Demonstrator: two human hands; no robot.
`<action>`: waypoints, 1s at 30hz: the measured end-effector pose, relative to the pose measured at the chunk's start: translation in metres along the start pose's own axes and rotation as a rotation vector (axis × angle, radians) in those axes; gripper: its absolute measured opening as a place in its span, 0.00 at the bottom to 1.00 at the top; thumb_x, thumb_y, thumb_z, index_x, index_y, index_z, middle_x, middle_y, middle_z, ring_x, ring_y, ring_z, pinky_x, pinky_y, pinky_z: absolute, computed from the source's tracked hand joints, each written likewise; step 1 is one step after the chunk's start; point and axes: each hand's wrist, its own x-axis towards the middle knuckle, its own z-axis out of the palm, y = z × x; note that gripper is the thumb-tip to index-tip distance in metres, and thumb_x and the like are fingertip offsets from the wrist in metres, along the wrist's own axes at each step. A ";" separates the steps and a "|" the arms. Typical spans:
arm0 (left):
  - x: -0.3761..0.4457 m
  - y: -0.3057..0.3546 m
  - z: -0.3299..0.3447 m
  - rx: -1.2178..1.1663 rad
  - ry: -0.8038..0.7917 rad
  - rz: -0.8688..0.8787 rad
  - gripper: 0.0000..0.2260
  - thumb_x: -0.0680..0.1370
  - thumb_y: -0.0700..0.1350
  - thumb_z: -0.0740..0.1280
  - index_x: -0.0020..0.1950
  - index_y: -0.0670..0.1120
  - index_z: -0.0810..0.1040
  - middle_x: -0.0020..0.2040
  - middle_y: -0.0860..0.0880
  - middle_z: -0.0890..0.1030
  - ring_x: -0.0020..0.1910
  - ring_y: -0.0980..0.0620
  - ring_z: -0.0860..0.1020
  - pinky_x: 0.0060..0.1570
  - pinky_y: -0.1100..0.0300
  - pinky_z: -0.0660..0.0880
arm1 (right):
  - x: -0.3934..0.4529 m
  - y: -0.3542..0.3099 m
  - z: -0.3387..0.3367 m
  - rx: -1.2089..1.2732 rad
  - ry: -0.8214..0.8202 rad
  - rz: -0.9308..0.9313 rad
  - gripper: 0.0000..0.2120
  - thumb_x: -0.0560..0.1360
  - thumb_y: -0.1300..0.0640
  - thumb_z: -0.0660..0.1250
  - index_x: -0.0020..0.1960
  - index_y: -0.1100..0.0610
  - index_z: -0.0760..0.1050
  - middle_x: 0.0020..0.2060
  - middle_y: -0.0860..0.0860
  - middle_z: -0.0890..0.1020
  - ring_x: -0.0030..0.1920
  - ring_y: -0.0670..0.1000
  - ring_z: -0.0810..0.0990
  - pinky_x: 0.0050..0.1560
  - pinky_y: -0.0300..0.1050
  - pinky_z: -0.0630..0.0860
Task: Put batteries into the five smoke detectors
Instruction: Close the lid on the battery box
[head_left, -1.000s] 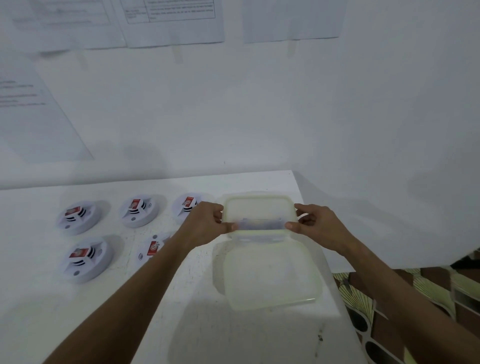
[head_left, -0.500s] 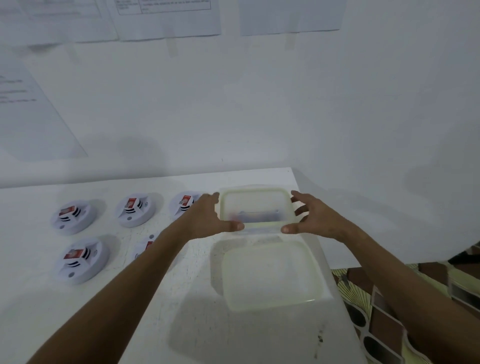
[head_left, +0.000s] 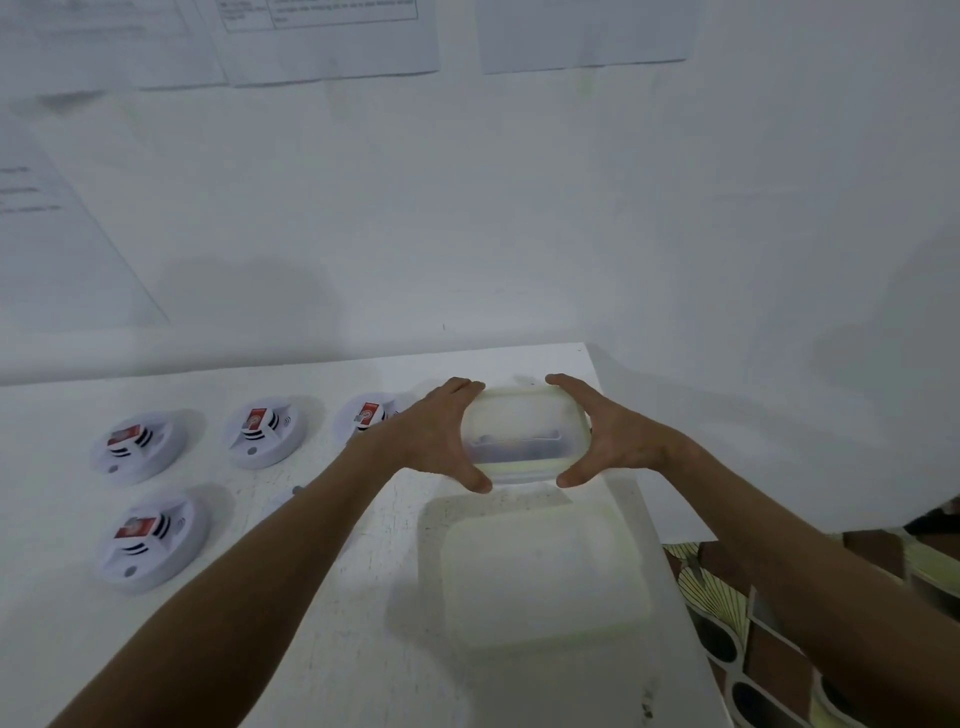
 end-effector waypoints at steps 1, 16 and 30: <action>0.001 0.000 0.001 0.002 0.005 0.003 0.52 0.62 0.59 0.79 0.77 0.47 0.54 0.75 0.50 0.60 0.71 0.51 0.62 0.69 0.55 0.64 | 0.001 0.002 0.002 0.014 0.008 -0.016 0.59 0.56 0.50 0.84 0.78 0.46 0.53 0.75 0.41 0.59 0.74 0.47 0.61 0.74 0.51 0.65; 0.000 -0.003 0.008 0.040 -0.029 -0.020 0.54 0.65 0.59 0.77 0.79 0.47 0.46 0.79 0.49 0.51 0.77 0.47 0.52 0.73 0.50 0.58 | 0.000 0.015 0.009 0.080 0.067 -0.064 0.59 0.57 0.49 0.84 0.78 0.41 0.52 0.75 0.38 0.58 0.73 0.47 0.63 0.69 0.50 0.72; -0.161 0.028 0.068 -0.455 0.067 -0.017 0.54 0.55 0.71 0.76 0.74 0.67 0.50 0.73 0.70 0.54 0.71 0.66 0.59 0.69 0.58 0.66 | -0.147 0.009 0.053 0.054 0.086 -0.101 0.58 0.51 0.31 0.80 0.74 0.34 0.54 0.67 0.33 0.60 0.62 0.36 0.68 0.56 0.36 0.77</action>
